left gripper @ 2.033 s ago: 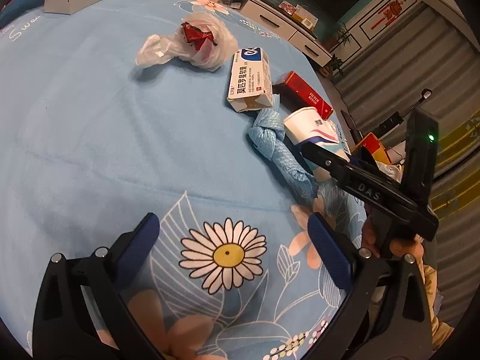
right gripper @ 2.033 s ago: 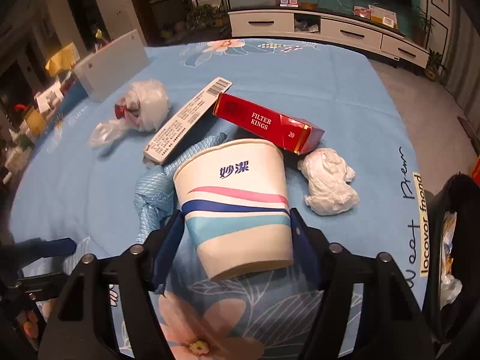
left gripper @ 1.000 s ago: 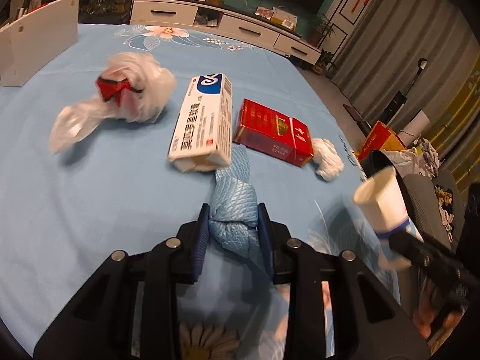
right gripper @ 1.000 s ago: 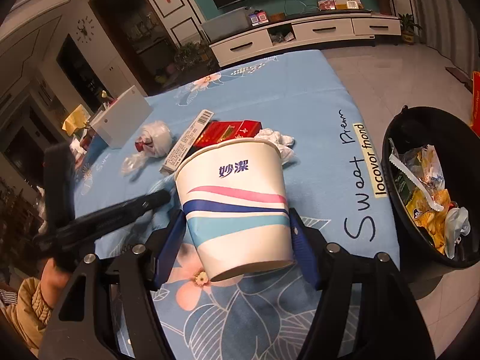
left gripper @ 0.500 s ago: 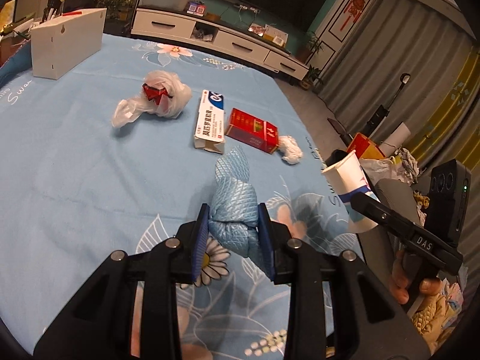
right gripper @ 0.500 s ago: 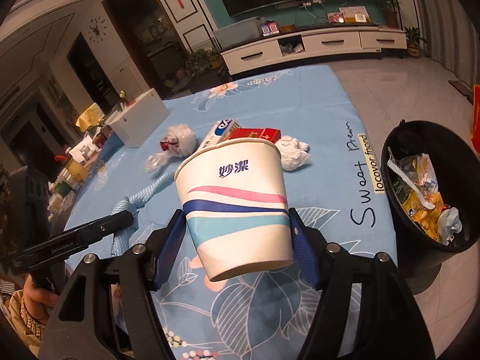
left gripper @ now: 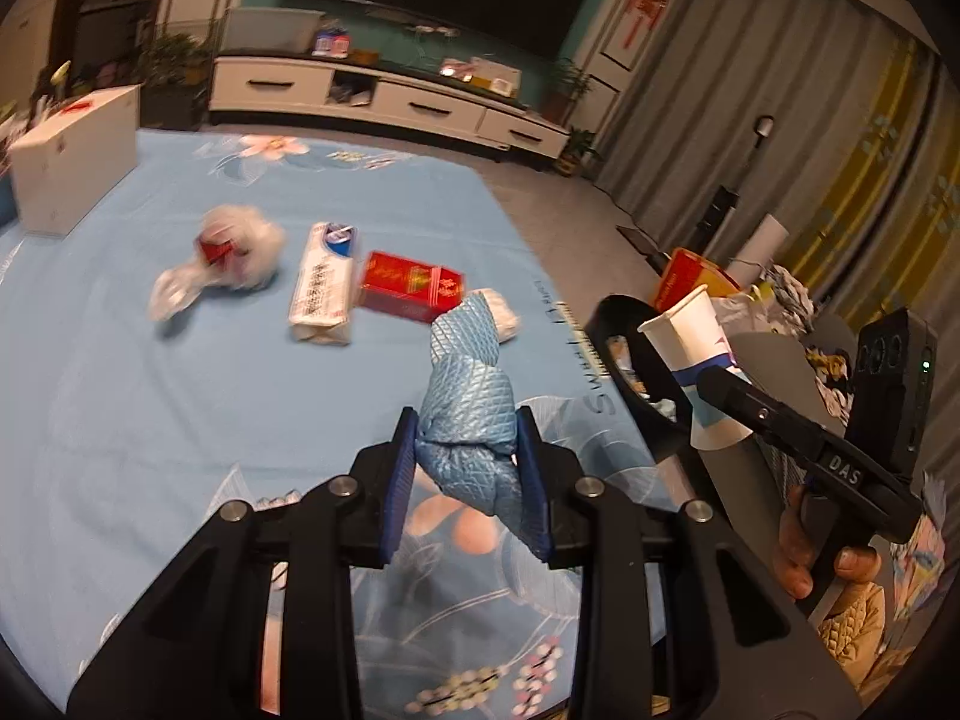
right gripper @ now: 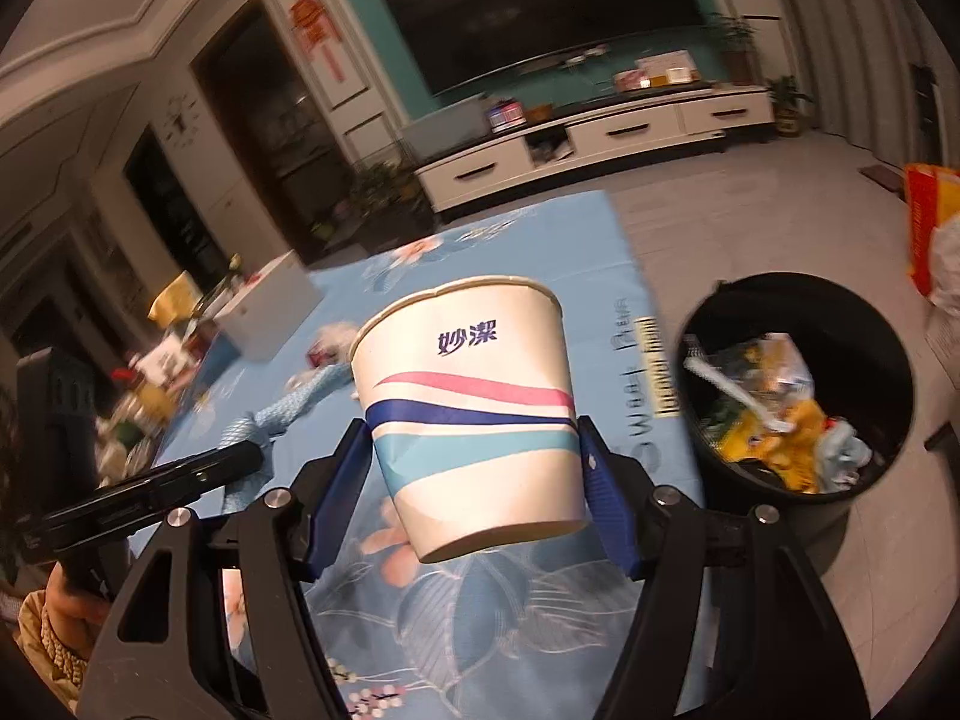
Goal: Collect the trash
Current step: 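Carry the cup and cloth over the black bin and open both tools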
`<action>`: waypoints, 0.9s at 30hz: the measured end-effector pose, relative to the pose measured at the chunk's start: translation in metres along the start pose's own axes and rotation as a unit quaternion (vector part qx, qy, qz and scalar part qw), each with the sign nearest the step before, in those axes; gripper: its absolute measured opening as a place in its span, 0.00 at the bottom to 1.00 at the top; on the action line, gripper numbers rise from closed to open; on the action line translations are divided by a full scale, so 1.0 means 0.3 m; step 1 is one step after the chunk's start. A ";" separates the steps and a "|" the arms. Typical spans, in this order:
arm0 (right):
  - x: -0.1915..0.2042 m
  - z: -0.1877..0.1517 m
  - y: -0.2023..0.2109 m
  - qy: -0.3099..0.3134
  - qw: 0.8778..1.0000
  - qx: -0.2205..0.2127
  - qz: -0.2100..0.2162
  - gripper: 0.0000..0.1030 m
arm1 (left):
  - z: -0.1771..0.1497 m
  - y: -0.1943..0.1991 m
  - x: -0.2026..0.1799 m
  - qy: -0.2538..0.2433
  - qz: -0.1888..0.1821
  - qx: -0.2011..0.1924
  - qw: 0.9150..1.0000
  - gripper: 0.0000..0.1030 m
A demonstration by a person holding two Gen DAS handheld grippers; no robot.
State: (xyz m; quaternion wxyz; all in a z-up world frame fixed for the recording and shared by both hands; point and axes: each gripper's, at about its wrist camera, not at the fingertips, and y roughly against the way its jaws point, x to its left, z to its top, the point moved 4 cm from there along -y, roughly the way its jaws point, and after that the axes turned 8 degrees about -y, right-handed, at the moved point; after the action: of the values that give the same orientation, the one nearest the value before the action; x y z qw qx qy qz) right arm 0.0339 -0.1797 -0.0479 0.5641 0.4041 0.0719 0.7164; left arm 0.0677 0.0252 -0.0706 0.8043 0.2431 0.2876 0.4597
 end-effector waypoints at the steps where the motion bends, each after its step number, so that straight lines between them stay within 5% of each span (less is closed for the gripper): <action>1: -0.028 0.008 0.012 -0.009 1.000 -0.006 -0.005 0.65 | 0.011 -0.006 -0.018 -0.008 -0.001 -0.001 1.000 0.32; 27: -0.583 0.043 0.112 -0.186 0.976 -0.072 -0.093 0.65 | 0.219 -0.504 -0.533 -0.162 -0.108 0.058 0.979 0.32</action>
State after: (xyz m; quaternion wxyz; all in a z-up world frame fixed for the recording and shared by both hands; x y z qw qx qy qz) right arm 0.0235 -0.3478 -0.1077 0.6591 0.4801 -0.0489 0.5768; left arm 0.1378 -0.1931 -0.0844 0.8695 0.3284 0.2045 0.3070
